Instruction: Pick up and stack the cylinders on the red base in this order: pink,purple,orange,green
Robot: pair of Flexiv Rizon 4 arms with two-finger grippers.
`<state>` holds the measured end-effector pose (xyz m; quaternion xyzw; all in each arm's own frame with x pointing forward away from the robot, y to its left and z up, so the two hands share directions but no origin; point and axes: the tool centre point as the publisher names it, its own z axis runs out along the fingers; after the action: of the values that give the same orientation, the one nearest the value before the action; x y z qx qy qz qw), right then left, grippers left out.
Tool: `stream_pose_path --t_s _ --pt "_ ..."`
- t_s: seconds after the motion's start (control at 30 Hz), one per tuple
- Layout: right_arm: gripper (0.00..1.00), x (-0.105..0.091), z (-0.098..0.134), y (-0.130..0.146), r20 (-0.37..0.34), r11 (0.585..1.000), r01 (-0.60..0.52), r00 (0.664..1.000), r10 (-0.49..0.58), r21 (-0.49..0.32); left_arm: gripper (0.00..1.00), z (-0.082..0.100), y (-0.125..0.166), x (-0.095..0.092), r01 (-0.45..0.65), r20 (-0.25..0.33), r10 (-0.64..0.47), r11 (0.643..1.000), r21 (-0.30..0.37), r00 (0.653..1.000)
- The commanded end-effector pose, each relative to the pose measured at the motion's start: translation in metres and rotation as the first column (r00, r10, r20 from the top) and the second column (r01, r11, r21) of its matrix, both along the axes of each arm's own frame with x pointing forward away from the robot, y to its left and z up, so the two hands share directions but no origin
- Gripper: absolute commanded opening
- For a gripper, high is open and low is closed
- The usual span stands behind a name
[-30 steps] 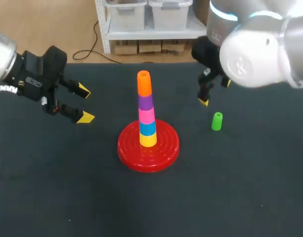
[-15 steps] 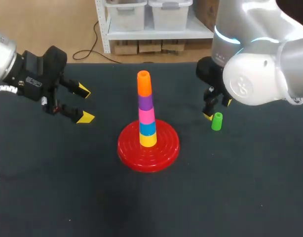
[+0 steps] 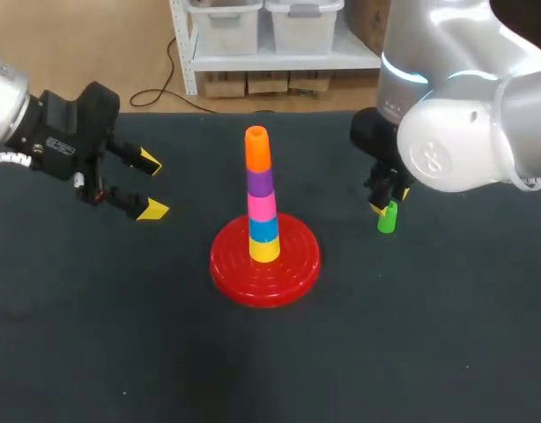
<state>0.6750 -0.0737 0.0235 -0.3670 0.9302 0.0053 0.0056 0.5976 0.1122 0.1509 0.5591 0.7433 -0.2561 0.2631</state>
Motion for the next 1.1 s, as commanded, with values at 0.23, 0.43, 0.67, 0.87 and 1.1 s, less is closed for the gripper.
stream_pose_path --t_s 0.23,0.43,0.67,0.87,1.1 --pt "0.38 -0.002 0.0 -0.001 0.0 1.0 0.004 1.0 -0.004 -0.001 1.0 -0.001 0.0 -0.001 0.0 0.002 0.0 1.0 -0.002 1.0" --pt "0.11 -0.002 -0.001 0.0 -0.006 1.0 0.002 1.0 -0.002 0.002 1.0 -0.001 0.0 -0.001 0.0 0.002 0.0 1.0 -0.002 1.0" --pt "0.0 0.004 0.038 0.015 0.032 0.999 -0.037 0.999 0.037 0.019 1.0 -0.001 0.0 -0.001 0.0 0.002 0.0 1.0 -0.002 1.0" --pt "0.0 0.006 0.103 0.04 0.031 0.993 -0.12 0.992 0.119 0.016 1.0 -0.001 0.0 -0.001 0.0 0.002 0.0 1.0 -0.002 1.0" --pt "0.0 0.002 0.162 0.061 0.077 0.981 -0.195 0.978 0.193 0.017 1.0 -0.001 0.0 -0.001 0.0 0.002 0.0 1.0 -0.002 1.0"
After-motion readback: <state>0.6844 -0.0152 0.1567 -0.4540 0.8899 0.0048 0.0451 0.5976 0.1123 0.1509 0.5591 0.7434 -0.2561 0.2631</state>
